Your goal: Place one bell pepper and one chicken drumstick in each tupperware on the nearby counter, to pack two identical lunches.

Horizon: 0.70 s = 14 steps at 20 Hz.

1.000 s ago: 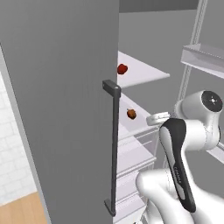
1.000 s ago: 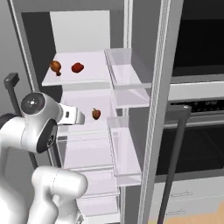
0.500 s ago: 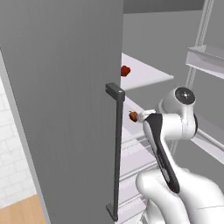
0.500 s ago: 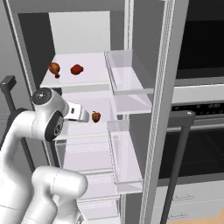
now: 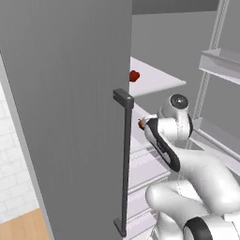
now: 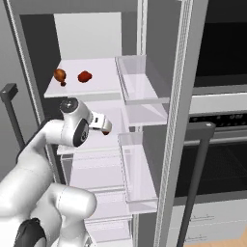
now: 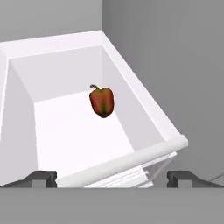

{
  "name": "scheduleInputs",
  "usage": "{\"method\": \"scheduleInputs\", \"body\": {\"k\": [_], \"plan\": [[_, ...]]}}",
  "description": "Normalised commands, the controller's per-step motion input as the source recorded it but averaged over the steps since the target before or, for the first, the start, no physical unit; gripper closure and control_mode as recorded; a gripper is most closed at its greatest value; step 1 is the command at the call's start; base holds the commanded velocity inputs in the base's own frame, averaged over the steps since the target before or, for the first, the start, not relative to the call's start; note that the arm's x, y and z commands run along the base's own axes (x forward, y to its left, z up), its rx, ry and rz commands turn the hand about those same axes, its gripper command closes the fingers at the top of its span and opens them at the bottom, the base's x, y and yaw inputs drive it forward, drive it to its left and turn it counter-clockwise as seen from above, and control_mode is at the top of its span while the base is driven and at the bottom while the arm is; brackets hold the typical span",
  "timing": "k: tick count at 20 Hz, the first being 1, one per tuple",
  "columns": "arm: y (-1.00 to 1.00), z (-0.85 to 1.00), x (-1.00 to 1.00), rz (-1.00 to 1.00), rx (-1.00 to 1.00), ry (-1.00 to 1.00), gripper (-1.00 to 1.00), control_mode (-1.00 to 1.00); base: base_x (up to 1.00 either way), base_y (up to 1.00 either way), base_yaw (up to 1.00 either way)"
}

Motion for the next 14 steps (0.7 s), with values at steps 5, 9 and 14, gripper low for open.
{"method": "scheduleInputs", "body": {"k": [5,9,14], "plan": [[-0.04,-0.17,0.96,0.06,0.01,0.07,-1.00,-1.00,0.00,0.00,0.00],[0.01,-0.02,0.23,0.02,0.00,0.06,-1.00,-1.00,0.00,0.00,0.00],[-0.01,-0.40,0.20,0.05,0.00,0.01,-1.00,-1.00,0.00,0.00,0.00]]}}
